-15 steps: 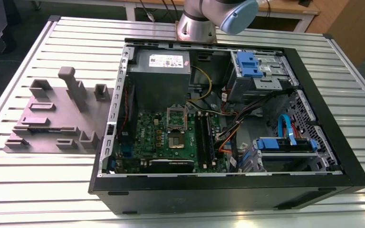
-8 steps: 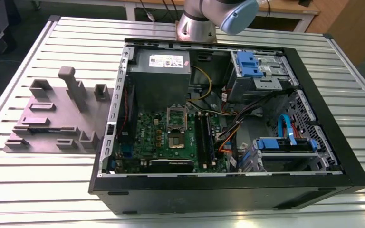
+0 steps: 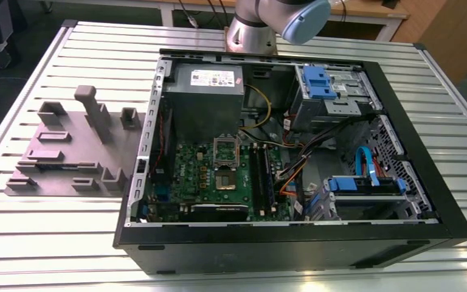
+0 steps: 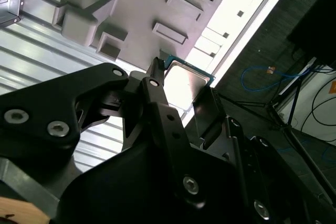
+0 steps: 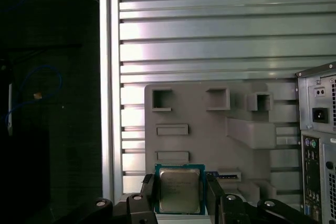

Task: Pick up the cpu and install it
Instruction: 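Pick up the cpu and move it towards the insertion slot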

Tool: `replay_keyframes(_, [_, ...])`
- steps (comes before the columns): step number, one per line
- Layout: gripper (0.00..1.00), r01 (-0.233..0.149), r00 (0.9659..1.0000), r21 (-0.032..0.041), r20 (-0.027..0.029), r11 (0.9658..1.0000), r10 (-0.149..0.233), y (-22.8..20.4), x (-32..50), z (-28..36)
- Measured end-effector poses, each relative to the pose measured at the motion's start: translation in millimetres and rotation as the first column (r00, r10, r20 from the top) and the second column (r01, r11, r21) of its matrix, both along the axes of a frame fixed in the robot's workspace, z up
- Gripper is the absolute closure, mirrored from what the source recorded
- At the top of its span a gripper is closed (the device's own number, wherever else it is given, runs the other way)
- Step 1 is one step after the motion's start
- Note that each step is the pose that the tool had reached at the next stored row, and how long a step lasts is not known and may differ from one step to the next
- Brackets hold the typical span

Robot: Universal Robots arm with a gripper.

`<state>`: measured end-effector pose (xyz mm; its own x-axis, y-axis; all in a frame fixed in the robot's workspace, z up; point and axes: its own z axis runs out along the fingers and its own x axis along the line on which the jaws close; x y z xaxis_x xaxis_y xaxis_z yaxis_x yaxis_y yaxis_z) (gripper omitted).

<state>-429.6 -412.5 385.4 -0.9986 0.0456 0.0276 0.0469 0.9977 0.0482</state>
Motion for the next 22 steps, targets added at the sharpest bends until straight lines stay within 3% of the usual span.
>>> replay_keyframes(22, [0.53, 0.0, 1.0, -0.0001, -0.0001, 1.0, 0.0, 0.0, 9.1, 0.1])
